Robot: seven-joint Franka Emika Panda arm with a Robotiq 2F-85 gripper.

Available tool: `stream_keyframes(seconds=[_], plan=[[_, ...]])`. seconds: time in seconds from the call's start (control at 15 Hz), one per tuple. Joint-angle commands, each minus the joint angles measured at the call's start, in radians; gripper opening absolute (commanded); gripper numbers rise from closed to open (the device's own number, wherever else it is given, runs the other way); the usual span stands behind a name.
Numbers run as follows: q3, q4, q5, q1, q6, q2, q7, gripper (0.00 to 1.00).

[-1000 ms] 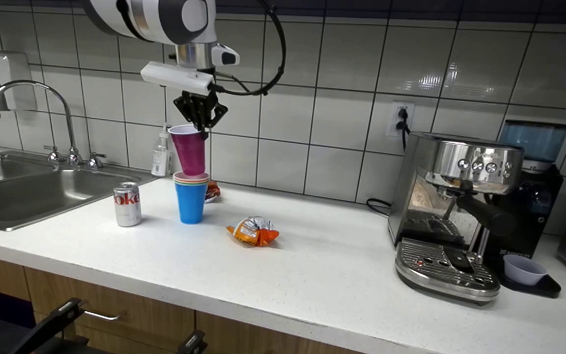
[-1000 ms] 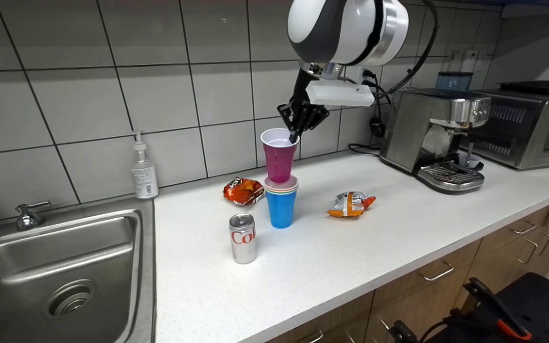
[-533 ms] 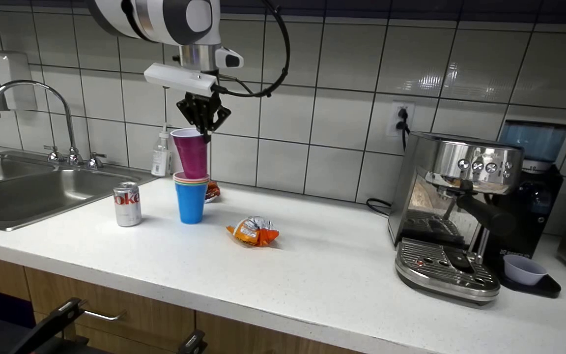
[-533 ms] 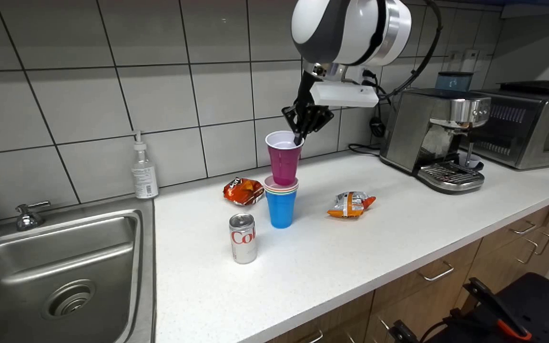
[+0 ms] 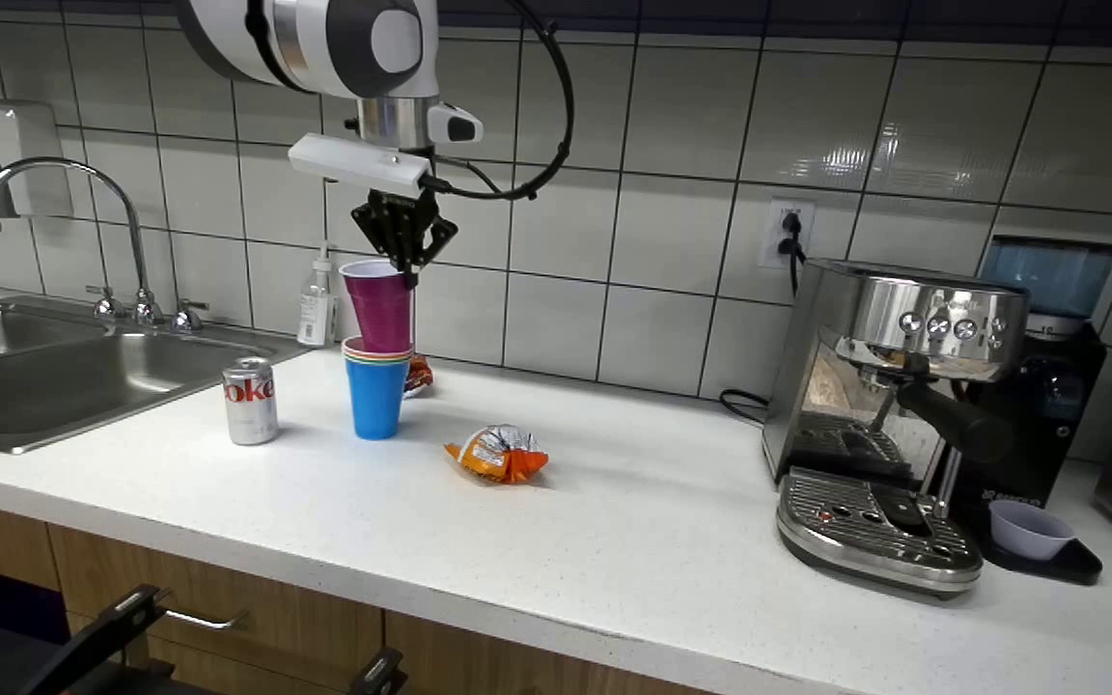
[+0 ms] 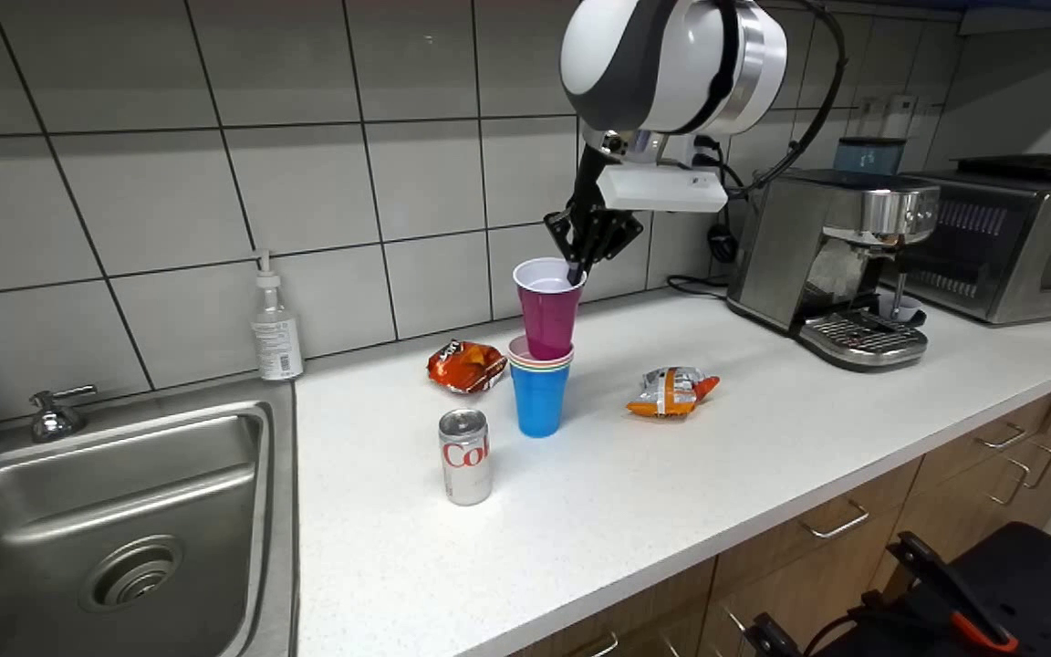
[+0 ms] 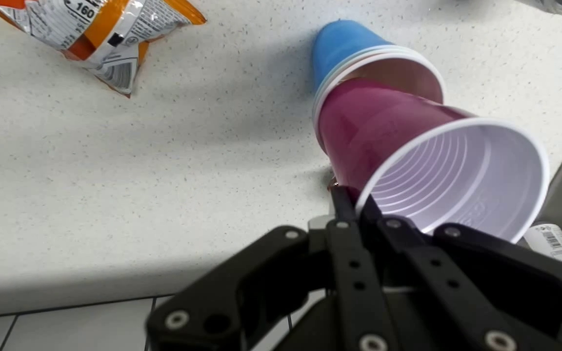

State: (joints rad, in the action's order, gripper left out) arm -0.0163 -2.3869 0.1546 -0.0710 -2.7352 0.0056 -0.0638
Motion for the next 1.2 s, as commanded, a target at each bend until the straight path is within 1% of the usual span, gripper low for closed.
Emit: stream_keyframes(seconds=[0.0, 0.67, 1.13], plan=[[-0.011, 0.024, -0.002, 0.011, 0.031, 0.01, 0.002, 0.01], [-0.029, 0.031, 0.052, 0.008, 0.028, 0.046, -0.015, 0.01], [-0.034, 0.037, 0.049, 0.011, 0.029, 0.067, -0.002, 0.01]])
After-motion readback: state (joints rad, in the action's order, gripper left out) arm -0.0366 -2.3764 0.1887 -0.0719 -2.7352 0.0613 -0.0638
